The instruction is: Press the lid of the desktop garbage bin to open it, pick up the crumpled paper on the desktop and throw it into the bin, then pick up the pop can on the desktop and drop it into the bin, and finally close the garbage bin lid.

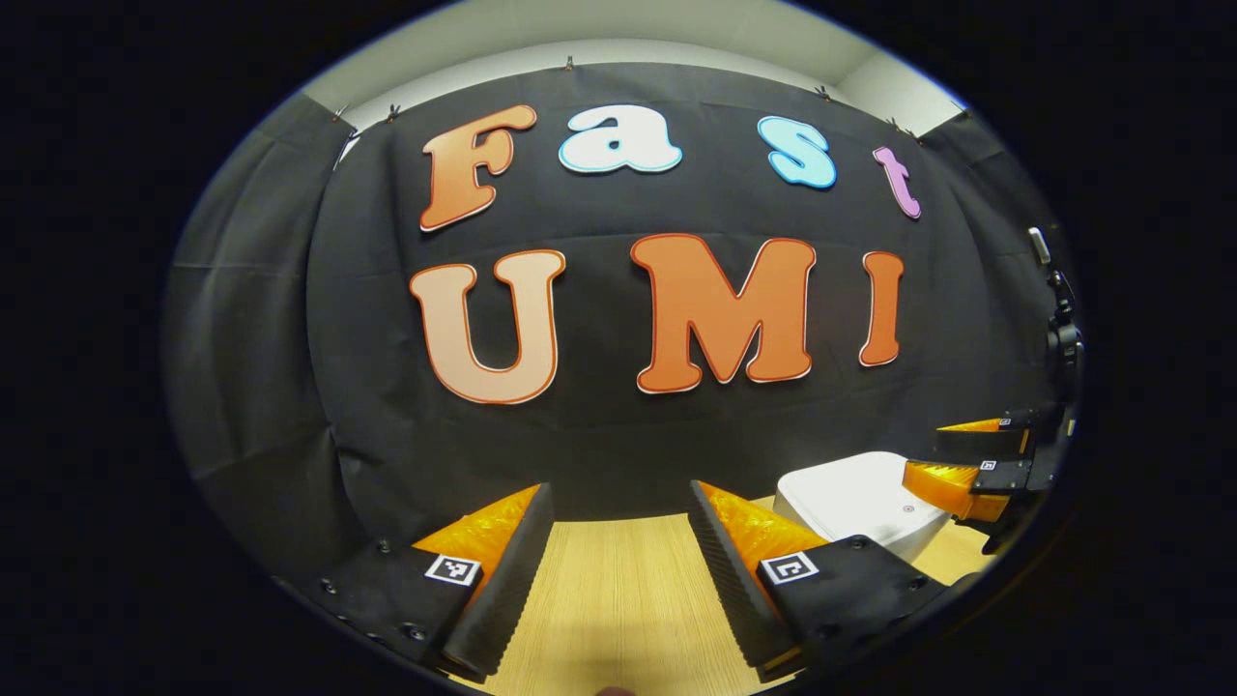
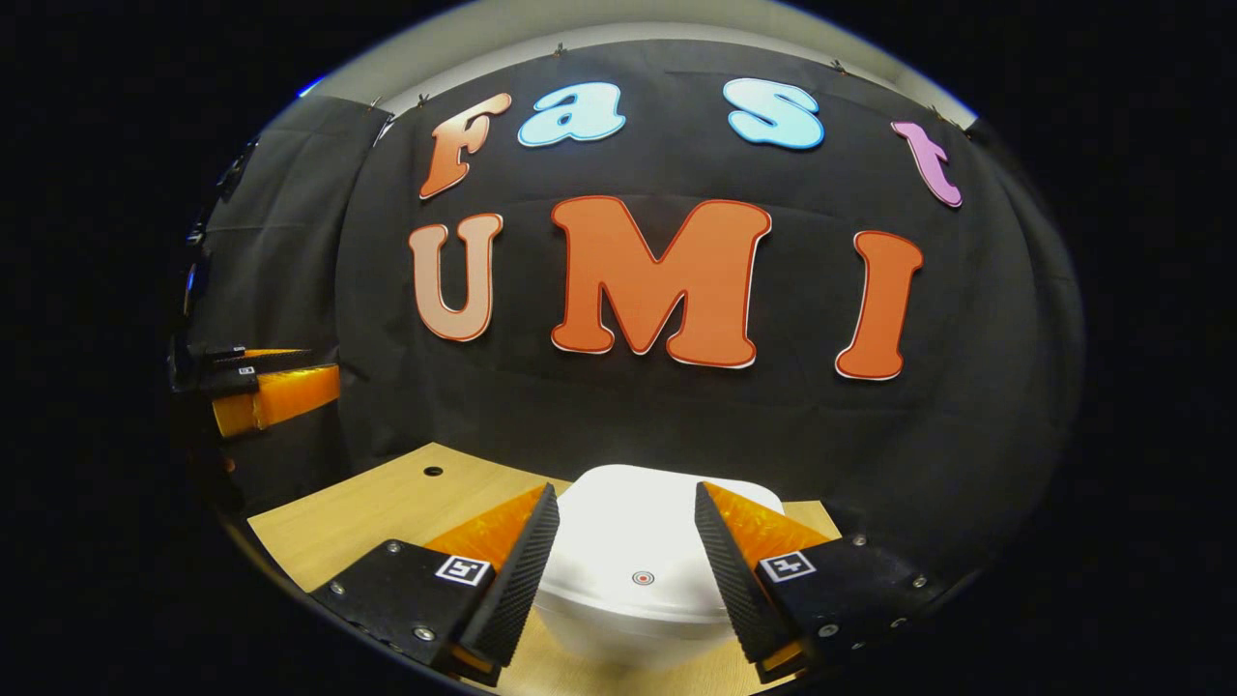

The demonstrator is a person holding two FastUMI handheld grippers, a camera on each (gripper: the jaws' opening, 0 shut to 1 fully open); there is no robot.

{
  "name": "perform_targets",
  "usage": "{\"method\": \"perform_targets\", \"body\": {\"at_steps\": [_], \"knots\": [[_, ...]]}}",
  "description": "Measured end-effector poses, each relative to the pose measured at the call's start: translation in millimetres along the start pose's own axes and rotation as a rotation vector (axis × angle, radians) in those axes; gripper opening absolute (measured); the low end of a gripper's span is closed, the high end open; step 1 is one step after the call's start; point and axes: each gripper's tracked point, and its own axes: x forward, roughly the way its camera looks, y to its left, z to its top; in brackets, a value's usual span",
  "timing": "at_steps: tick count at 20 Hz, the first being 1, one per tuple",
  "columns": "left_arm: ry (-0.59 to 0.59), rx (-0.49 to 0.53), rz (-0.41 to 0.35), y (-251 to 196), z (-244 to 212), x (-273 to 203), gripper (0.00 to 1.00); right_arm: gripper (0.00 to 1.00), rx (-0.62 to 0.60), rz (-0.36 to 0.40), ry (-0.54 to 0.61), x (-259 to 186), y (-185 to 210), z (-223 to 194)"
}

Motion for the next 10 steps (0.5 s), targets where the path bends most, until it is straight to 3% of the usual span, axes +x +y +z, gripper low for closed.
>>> {"method": "perform_targets", "body": {"at_steps": [10], "knots": [[-0.036, 0.049, -0.065, -22.7, 17.6, 27.8, 0.89, 0.86, 0.021, -0.021, 0.028, 8.9, -17.5, 4.4]]}}
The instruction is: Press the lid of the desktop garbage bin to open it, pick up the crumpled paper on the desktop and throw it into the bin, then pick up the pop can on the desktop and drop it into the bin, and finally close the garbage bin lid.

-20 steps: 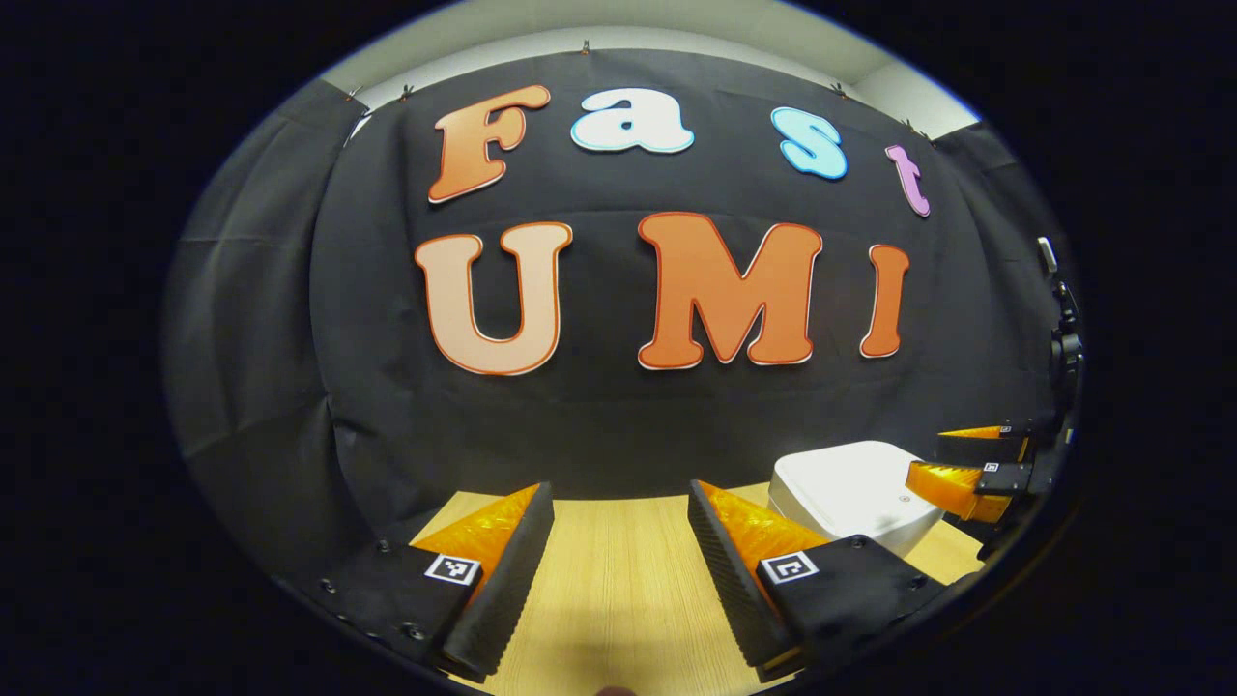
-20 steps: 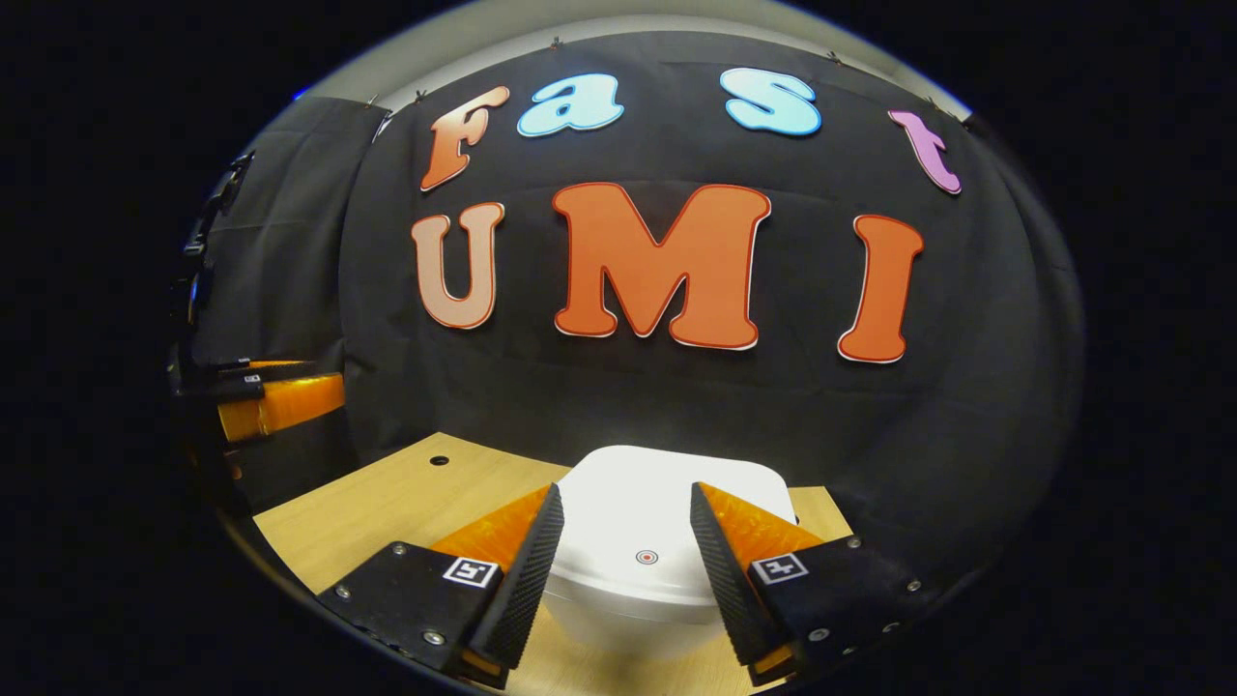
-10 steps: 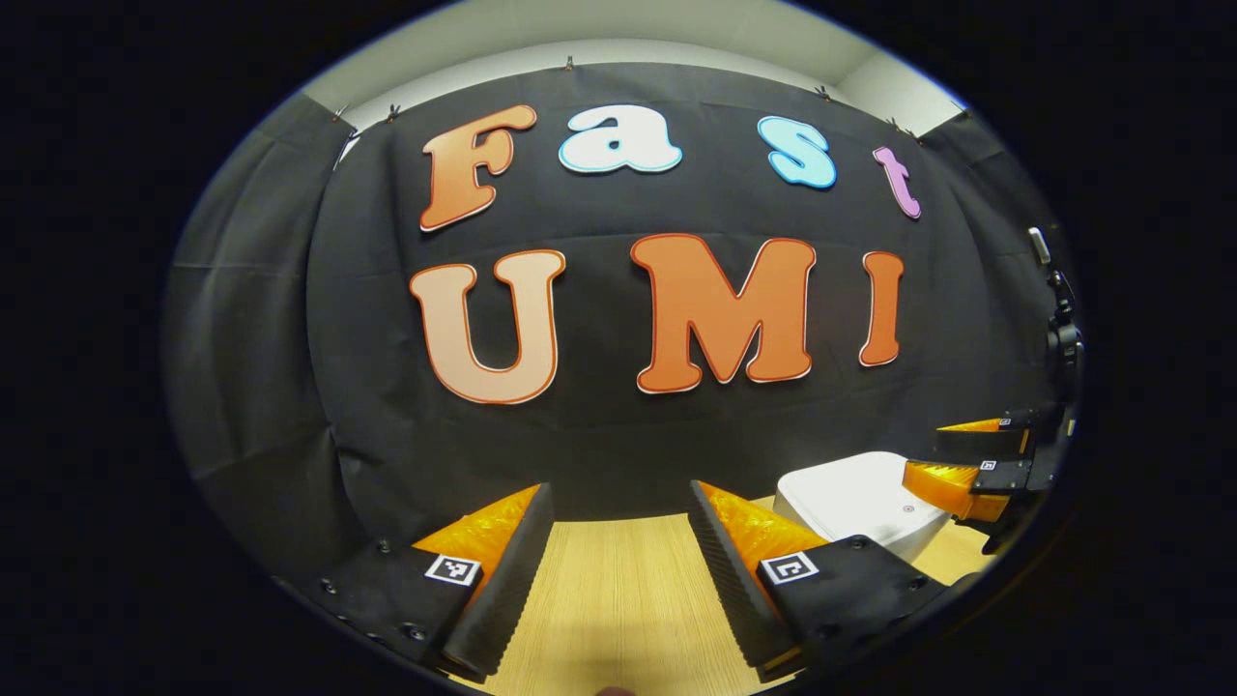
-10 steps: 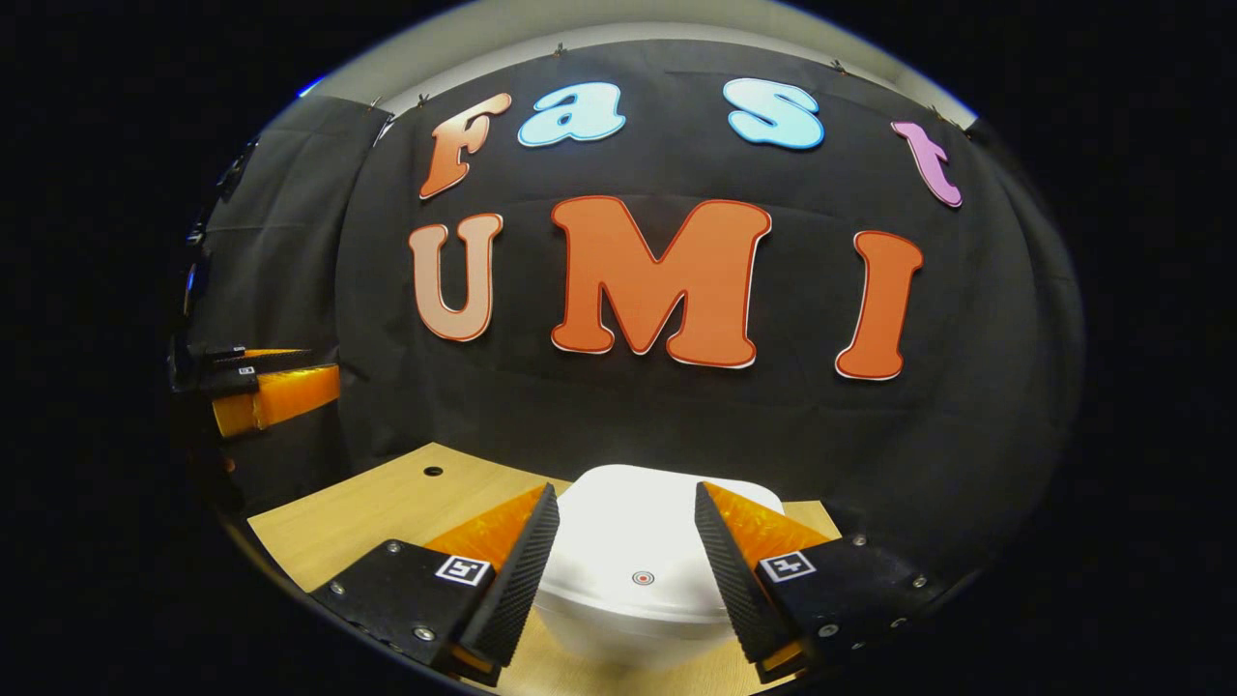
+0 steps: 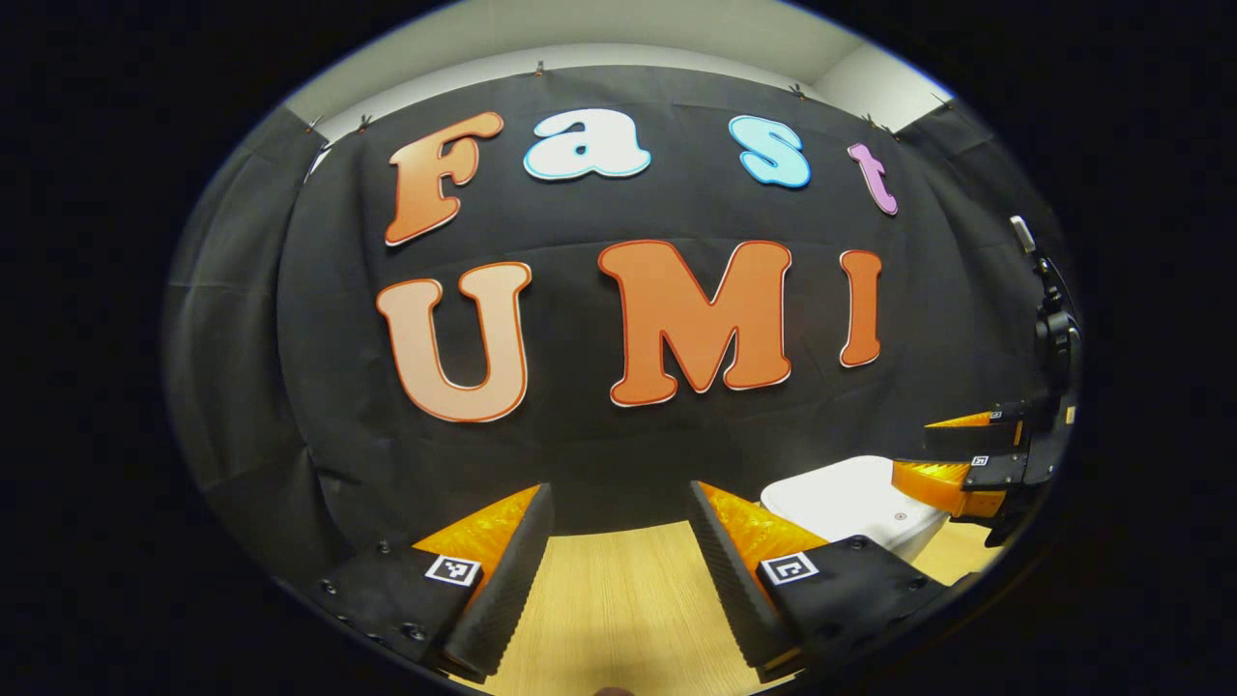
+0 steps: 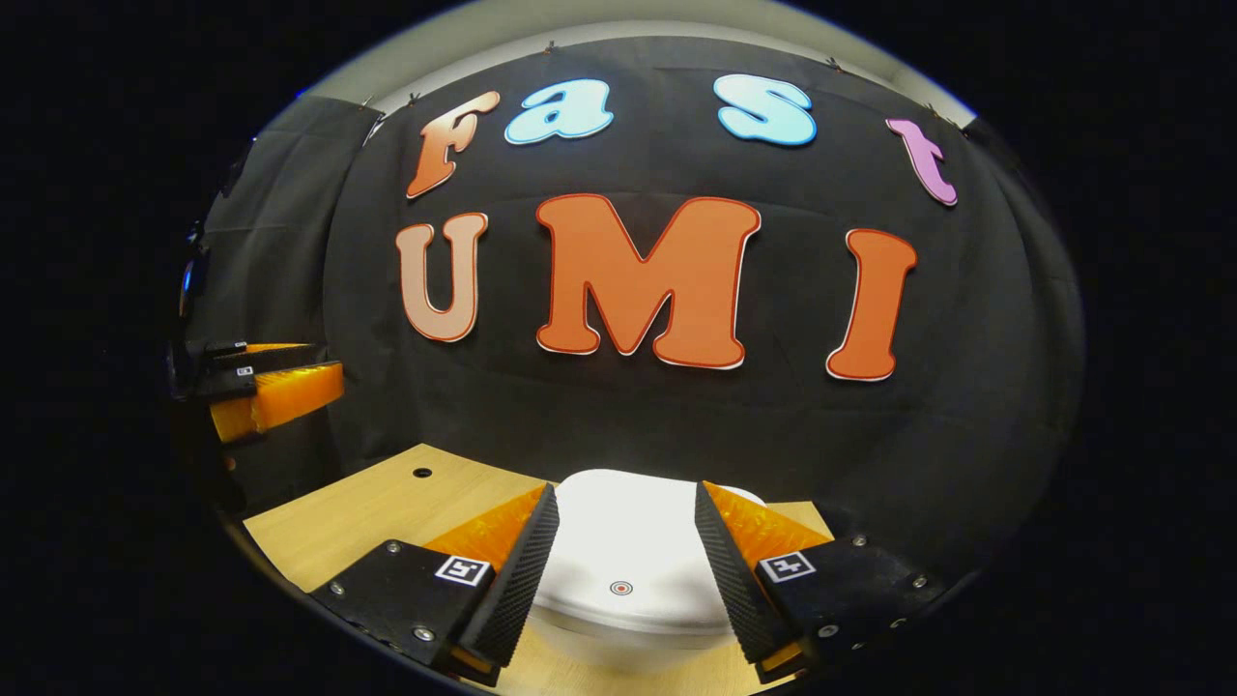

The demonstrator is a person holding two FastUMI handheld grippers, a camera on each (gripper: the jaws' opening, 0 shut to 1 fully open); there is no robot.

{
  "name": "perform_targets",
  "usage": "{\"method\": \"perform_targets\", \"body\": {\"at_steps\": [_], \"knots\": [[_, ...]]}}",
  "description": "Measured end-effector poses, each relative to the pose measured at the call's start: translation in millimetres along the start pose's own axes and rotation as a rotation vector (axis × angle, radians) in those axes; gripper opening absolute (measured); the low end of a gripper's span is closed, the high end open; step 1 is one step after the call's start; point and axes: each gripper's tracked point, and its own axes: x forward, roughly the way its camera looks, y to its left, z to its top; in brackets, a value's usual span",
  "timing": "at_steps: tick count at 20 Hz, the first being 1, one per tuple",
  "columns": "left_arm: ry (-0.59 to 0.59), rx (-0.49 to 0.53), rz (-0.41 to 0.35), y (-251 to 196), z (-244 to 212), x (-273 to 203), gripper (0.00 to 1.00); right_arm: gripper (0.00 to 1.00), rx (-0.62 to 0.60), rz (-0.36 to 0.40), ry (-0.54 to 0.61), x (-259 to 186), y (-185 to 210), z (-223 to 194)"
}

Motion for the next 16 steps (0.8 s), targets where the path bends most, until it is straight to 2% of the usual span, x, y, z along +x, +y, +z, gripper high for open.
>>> {"method": "perform_targets", "body": {"at_steps": [1, 4, 7, 10, 11, 16], "knots": [[-0.026, -0.001, -0.005, 0.1, 11.0, 5.0, 0.88, 0.86, 0.007, 0.004, -0.008, 1.2, -1.2, 5.3], [-0.09, -0.012, 0.013, 3.7, 38.6, 15.9, 0.93, 0.86, 0.007, -0.009, -0.048, 5.6, -7.6, 25.9], [-0.116, -0.035, 0.014, 5.7, 52.2, 19.1, 0.91, 0.86, 0.004, -0.023, -0.089, 8.0, -13.8, 39.0], [-0.093, -0.055, 0.033, 11.8, 46.6, 20.2, 0.91, 0.86, 0.003, -0.017, -0.072, 10.6, -11.3, 37.6], [-0.083, -0.067, 0.037, 12.8, 44.2, 19.6, 0.94, 0.86, 0.005, -0.008, -0.079, 11.0, -7.5, 40.1], [-0.042, -0.099, 0.061, 21.4, 25.3, 18.6, 0.91, 0.86, -0.034, 0.006, -0.095, 12.1, 5.7, 44.3]]}}
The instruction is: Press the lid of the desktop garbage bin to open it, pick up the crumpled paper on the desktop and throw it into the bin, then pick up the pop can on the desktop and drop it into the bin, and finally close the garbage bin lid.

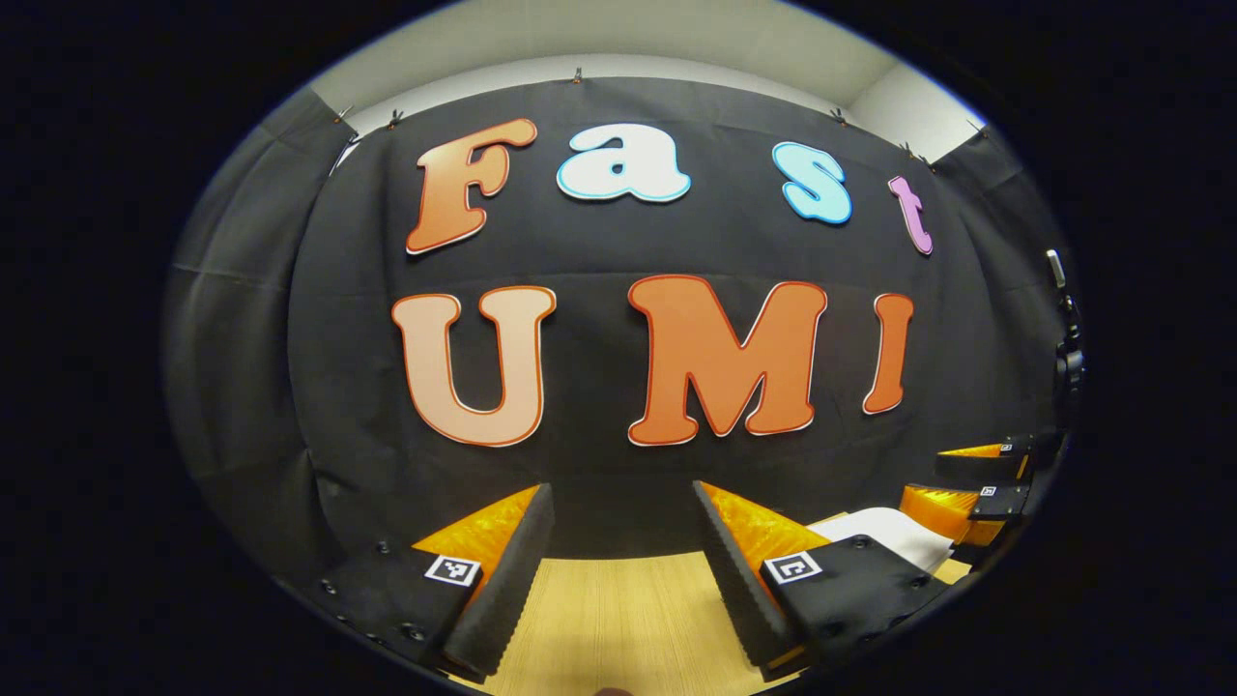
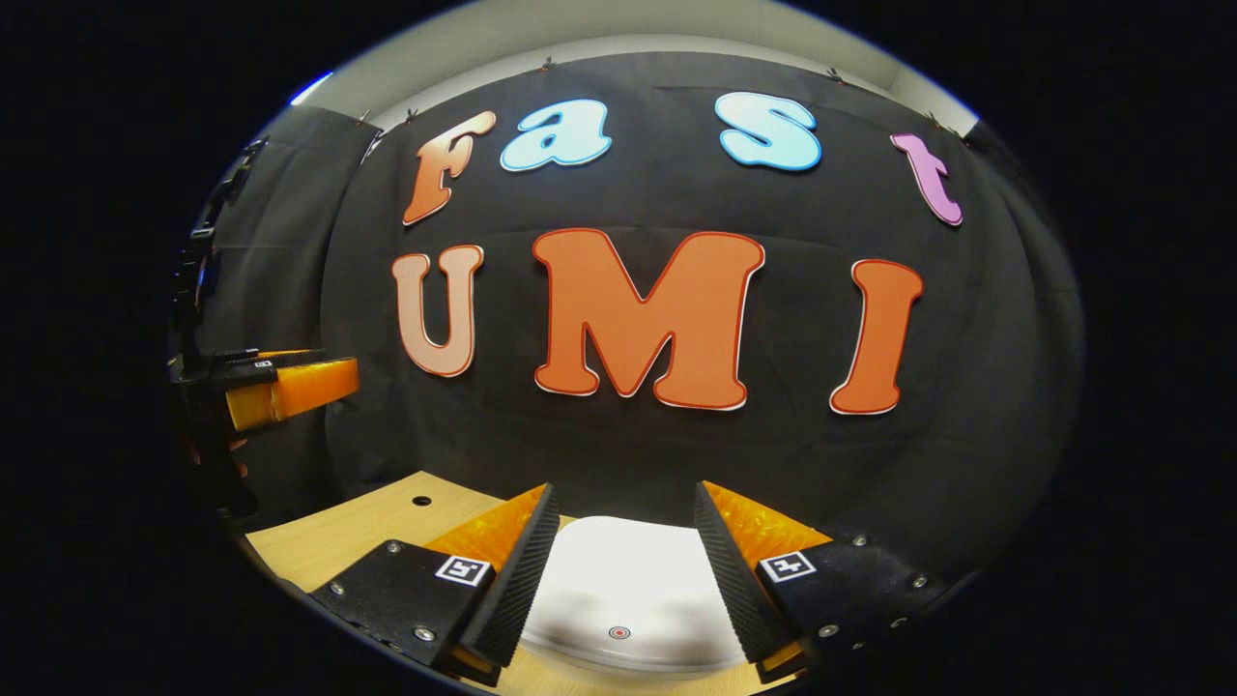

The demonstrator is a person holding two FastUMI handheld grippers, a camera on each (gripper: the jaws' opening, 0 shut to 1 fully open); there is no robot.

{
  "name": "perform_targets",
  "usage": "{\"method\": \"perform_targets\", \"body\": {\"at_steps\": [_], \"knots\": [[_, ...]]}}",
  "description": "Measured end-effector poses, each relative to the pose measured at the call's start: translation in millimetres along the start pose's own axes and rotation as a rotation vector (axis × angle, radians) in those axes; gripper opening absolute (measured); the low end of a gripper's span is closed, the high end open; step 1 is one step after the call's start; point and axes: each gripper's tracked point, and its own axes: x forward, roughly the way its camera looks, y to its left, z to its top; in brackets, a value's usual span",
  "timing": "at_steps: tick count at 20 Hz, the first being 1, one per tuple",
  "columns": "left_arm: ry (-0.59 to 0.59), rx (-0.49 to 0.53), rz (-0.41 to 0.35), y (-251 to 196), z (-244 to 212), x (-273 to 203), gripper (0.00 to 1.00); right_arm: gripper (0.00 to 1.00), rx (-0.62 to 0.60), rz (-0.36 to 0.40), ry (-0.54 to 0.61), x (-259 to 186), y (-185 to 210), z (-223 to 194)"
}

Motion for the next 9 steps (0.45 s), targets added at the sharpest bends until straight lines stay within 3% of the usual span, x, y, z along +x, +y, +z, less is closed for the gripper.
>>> {"method": "perform_targets", "body": {"at_steps": [9], "knots": [[-0.036, 0.036, 0.001, 11.8, 1.8, -15.8, 0.89, 0.87, -0.019, -0.031, -0.039, -10.5, 5.1, 12.1]]}}
